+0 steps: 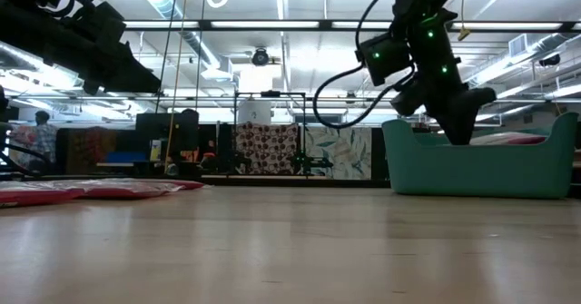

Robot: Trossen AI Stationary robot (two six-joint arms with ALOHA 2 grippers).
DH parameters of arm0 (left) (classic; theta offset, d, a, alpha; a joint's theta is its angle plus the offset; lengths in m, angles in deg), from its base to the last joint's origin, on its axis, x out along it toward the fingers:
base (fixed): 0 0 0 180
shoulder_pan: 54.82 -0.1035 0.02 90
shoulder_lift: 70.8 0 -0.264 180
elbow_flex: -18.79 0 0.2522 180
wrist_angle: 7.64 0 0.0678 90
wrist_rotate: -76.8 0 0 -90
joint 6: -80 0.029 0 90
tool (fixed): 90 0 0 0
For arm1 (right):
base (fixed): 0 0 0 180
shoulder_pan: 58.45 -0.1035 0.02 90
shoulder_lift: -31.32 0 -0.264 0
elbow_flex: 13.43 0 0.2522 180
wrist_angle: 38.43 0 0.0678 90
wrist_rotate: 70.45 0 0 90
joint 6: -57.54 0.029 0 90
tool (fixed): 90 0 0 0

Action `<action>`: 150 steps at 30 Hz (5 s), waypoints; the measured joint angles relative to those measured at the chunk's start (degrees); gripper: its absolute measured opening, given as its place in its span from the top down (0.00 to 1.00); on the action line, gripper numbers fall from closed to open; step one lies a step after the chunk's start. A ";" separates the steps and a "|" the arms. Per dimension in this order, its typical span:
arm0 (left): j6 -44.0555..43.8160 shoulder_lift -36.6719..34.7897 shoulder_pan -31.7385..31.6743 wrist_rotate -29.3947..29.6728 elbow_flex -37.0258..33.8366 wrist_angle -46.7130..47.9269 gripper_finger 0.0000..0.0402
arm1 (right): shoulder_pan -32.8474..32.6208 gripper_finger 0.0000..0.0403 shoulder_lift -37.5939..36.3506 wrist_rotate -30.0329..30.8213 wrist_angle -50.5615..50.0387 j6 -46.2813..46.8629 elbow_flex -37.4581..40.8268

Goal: Sort popcorn bags into baskets
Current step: Put the red popcorn bag into the green container

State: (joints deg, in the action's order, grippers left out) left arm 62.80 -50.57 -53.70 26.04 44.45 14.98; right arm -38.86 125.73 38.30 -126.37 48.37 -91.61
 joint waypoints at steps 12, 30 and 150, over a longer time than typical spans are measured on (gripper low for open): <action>-0.11 0.00 0.00 0.11 0.00 -0.02 0.68 | 2.64 0.70 -0.07 -4.42 -3.26 14.86 0.21; -0.08 0.02 0.00 0.57 0.00 -0.11 0.68 | -4.27 0.70 -0.17 1.54 -7.48 16.80 -18.37; -9.19 71.06 -7.10 -28.60 14.56 -30.77 0.68 | -31.87 0.49 21.01 8.79 92.61 -11.48 6.08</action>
State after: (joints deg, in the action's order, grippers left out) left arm 53.62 20.49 -60.80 -2.56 59.01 -15.79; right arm -70.73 146.74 47.08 -33.75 36.89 -85.52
